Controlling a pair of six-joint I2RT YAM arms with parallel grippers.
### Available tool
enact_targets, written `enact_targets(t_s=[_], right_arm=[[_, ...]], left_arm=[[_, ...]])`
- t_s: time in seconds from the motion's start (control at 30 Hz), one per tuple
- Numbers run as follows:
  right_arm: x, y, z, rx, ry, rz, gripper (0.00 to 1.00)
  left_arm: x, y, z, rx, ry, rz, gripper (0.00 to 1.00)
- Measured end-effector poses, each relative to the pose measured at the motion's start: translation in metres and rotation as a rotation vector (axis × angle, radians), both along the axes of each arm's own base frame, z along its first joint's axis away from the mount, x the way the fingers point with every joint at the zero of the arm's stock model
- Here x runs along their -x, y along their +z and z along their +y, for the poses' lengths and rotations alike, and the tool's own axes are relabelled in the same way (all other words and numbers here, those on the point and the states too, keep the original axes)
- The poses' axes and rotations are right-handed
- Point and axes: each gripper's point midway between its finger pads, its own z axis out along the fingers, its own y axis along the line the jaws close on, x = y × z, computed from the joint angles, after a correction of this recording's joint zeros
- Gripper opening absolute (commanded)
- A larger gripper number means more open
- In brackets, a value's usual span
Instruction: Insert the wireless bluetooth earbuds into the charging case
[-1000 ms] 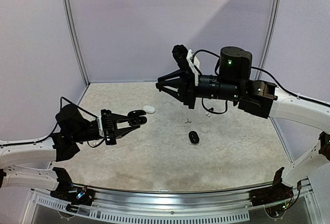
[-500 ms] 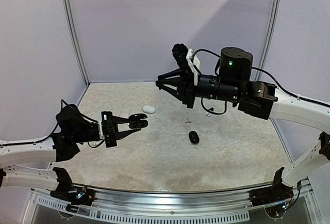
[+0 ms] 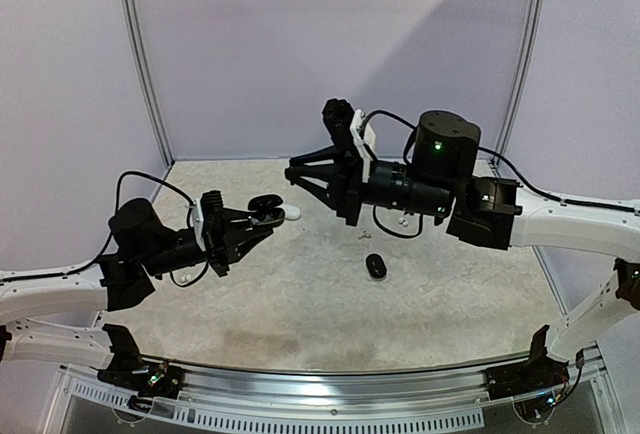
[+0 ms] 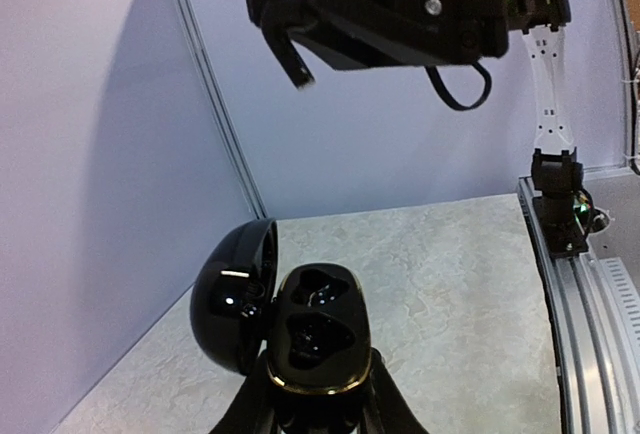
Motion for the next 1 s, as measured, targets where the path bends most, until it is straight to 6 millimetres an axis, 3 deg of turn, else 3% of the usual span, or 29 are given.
enact_targets(t_s=[0.3, 1.0], right_arm=[[-0.004, -0.034, 0.026, 0.042, 0.019, 0.02, 0.0], [-0.013, -0.043, 0.032, 0.045, -0.015, 0.011, 0.0]], left_arm=[[-0.006, 0.003, 0.002, 0.029, 0.034, 0.052, 0.0], [-0.008, 0.008, 0.003, 0.059, 0.047, 0.085, 0.0]])
